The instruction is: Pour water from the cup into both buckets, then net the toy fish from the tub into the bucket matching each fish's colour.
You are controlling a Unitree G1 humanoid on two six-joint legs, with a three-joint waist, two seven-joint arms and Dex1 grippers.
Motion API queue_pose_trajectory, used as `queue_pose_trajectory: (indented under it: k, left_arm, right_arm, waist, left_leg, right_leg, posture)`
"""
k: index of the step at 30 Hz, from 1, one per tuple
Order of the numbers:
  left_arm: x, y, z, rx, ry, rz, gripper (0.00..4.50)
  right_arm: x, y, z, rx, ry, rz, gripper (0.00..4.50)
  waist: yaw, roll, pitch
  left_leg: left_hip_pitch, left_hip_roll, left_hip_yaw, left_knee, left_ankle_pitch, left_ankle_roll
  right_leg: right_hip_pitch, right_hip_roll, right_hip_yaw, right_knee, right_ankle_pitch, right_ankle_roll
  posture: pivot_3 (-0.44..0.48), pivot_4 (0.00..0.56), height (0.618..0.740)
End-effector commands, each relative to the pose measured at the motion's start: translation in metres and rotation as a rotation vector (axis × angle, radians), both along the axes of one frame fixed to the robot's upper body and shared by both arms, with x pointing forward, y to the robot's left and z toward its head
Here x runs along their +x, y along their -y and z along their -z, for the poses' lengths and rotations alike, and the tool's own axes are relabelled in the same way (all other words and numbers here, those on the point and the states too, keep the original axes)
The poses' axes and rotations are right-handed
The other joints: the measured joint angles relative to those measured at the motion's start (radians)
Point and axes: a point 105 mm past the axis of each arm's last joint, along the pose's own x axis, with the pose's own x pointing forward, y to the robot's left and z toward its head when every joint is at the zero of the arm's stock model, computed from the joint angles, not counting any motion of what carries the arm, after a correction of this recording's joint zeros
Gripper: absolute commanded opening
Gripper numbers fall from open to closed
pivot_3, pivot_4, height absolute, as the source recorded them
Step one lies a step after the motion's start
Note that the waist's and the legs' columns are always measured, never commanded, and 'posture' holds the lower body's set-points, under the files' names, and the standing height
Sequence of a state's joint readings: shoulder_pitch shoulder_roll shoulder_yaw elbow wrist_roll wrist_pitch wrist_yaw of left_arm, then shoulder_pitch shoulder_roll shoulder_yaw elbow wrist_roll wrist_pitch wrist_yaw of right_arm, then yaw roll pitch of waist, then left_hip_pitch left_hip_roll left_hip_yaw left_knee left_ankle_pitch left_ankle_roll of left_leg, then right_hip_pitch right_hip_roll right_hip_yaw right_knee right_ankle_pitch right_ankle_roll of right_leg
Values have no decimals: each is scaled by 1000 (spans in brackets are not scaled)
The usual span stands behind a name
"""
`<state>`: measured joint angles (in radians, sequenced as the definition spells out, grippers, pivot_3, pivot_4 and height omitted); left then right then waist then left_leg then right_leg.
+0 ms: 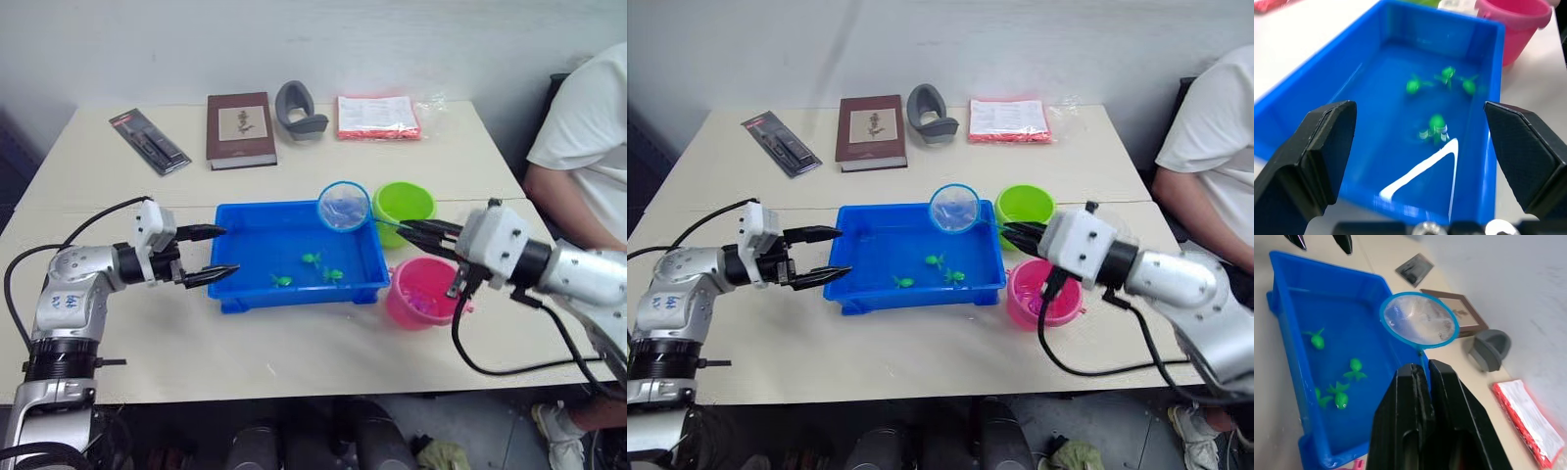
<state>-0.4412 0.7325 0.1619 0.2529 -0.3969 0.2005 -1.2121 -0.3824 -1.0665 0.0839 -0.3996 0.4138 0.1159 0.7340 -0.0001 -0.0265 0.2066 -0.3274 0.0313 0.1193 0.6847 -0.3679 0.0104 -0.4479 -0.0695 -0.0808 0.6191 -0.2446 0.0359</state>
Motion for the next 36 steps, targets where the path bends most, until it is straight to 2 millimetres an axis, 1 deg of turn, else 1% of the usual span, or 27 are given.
queue_pose_trajectory:
  k: [1, 4, 6, 8, 10, 12, 14, 17, 19, 21, 23, 25, 27, 32, 36]
  left_arm:
    - [-4, 0, -17, 19, 59, 15, 4459]
    - [-5, 3, -20, 26, 61, 20, 4459]
    - [-5, 3, -20, 43, 41, 9, 4459]
    - [-8, 2, -20, 59, 34, 6, 4459]
    - [-9, 2, -21, 61, 33, 5, 4459]
    - [-10, 2, -21, 61, 31, 4, 4459]
    - [-11, 1, -20, 71, 29, 2, 4459]
    - [-12, -6, -19, 87, 24, -11, 4459]
    - [-14, -10, -17, 102, 19, -14, 4459]
    - [-14, -12, -17, 103, 16, -11, 4459]
    - [-15, -15, -16, 115, 1, -2, 4459]
    - [-15, -18, -15, 129, -9, 4, 4459]
    - [-15, -21, -17, 131, -14, 5, 4459]
    - [-15, -28, -22, 130, -20, 11, 4459]
    - [-17, -29, -19, 133, -26, 27, 4459]
  right_arm:
    - [13, 5, 20, -299, 49, -74, 0]
    - [31, 3, 26, -439, 94, -106, 0]
    - [39, 9, 34, -543, 69, -94, 0]
    - [46, 10, 34, -596, 69, -89, 0]
    - [49, 10, 34, -631, 75, -99, 0]
    - [53, 9, 33, -650, 86, -104, 0]
    - [57, 10, 33, -680, 88, -98, 0]
    - [67, 13, 38, -778, 59, -67, 0]
    - [72, 7, 37, -810, 48, -69, 0]
    - [73, 2, 36, -822, 38, -86, 0]
    - [73, -8, 32, -814, 37, -114, 0]
    - [70, -17, 30, -799, 35, -141, 0]
    - [67, -22, 30, -795, 23, -162, 0]
    - [55, -22, 35, -782, -36, -192, 0]
    - [50, -23, 36, -758, -55, -194, 0]
  waist:
    - [4, 0, 0]
    - [-2, 0, 0]
    - [-4, 0, 0]
    - [-4, 0, 0]
    - [-4, 0, 0]
    - [-6, 0, 0]
    - [-5, 0, 0]
    - [-7, 0, 0]
    - [-7, 0, 0]
    - [-4, 0, 0]
    - [-2, 0, 0]
    - [-5, 1, 0]
    - [-5, 1, 0]
    - [-5, 1, 0]
    - [-5, 1, 0]
  left_leg:
    - [-1, 0, -1, 0, 0, 1]
    - [-9, -2, 1, 3, -1, 4]
    - [-10, -2, 2, 4, -1, 5]
    - [-13, -2, 2, 5, -1, 5]
    - [-19, -2, 2, 7, -1, 4]
    - [-23, 0, 1, 12, -2, 4]
    - [-24, 0, 0, 15, -2, 3]
    - [-23, -1, 0, 17, -2, 3]
    - [-23, -1, 0, 17, -2, 3]
    - [-23, -1, 0, 17, -1, 2]
    - [-24, -1, -1, 17, -1, 3]
    - [-24, -1, -1, 17, -2, 3]
    - [-25, -1, -1, 17, -2, 4]
    - [-26, -1, -2, 17, -2, 4]
    - [-25, -1, -2, 17, -2, 4]
  right_leg:
    - [0, -1, -1, -1, 0, 0]
    - [-6, -3, -3, -1, 1, 2]
    - [-6, -3, -3, 1, 1, 2]
    - [-10, -3, -3, 3, 1, 2]
    - [-16, -3, -3, 5, 1, 2]
    - [-18, -3, -5, 6, 1, 2]
    - [-18, -3, -6, 7, 2, 2]
    - [-18, -3, -5, 7, 2, 2]
    - [-18, -3, -5, 8, 2, 2]
    - [-18, -3, -5, 8, 2, 1]
    - [-18, -4, -7, 8, 2, 1]
    - [-18, -4, -7, 9, 2, 1]
    - [-18, -4, -8, 9, 2, 1]
    - [-18, -4, -10, 9, 2, 1]
    - [-18, -4, -10, 9, 2, 1]
  posture:
    - [0, 150, 740]
    - [0, 150, 740]
    - [0, 150, 740]
    - [0, 150, 740]
    - [0, 150, 740]
    - [0, 150, 740]
    - [0, 150, 740]
    - [0, 150, 740]
    - [0, 150, 740]
    - [0, 150, 740]
    - [0, 150, 740]
    - [0, 150, 740]
    - [0, 150, 740]
    - [0, 150, 740]
    - [0, 150, 740]
